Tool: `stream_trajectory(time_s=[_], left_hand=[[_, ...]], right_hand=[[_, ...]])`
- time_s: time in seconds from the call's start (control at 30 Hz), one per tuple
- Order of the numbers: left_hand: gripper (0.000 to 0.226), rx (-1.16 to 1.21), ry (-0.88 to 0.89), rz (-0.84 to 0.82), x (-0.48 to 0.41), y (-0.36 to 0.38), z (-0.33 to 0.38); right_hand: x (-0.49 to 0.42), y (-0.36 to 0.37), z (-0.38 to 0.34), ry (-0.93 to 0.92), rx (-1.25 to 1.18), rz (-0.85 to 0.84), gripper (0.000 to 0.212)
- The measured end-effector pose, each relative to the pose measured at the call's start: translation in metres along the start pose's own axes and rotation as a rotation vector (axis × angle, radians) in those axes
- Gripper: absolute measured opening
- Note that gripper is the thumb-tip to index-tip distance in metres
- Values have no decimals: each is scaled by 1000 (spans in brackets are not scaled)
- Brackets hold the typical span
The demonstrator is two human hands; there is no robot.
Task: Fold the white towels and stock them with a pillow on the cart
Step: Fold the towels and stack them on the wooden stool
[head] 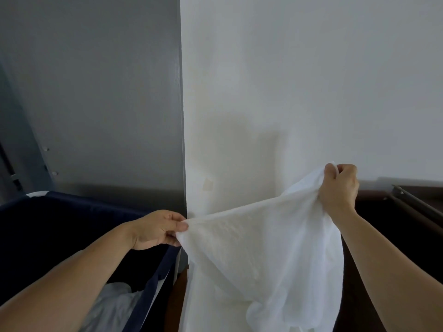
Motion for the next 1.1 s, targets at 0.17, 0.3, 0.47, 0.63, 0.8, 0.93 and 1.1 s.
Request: stream_trajectory(time_s=[0.17, 0.3, 0.47, 0.63, 0.8, 0.93, 1.1], left_hand=[[36, 343, 169, 57, 5, -6, 15], [30, 473, 250, 169, 8, -10, 39], [22, 584, 354, 310, 6, -20, 77], [24, 588, 336, 472, -5, -22, 75], [14, 570, 255, 558, -14, -8, 53], [16, 568, 236, 577, -15, -8, 50], [22, 518, 171, 492, -15, -5, 47]], right_hand=[[-4, 0, -7, -17, -13, 11, 18], [-10, 2, -20, -61, -33, 24, 17], [-17, 4, -32, -79, -68, 50, 16], [-13, 8, -30, -55, -73, 46, 19], [0, 15, -13, -22, -15, 6, 22], [1, 16, -11, -16, -11, 5, 21], [1, 12, -6, -7, 1, 24, 23]])
Point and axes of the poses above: each hand's wrist, its own x-axis away from the middle knuckle, its own y-axis out of the palm, z = x × y, the point moved 2 cm from there along -x, towards the middle knuckle, and after that the axes turned 8 degrees about -y, right-handed, at the moved point
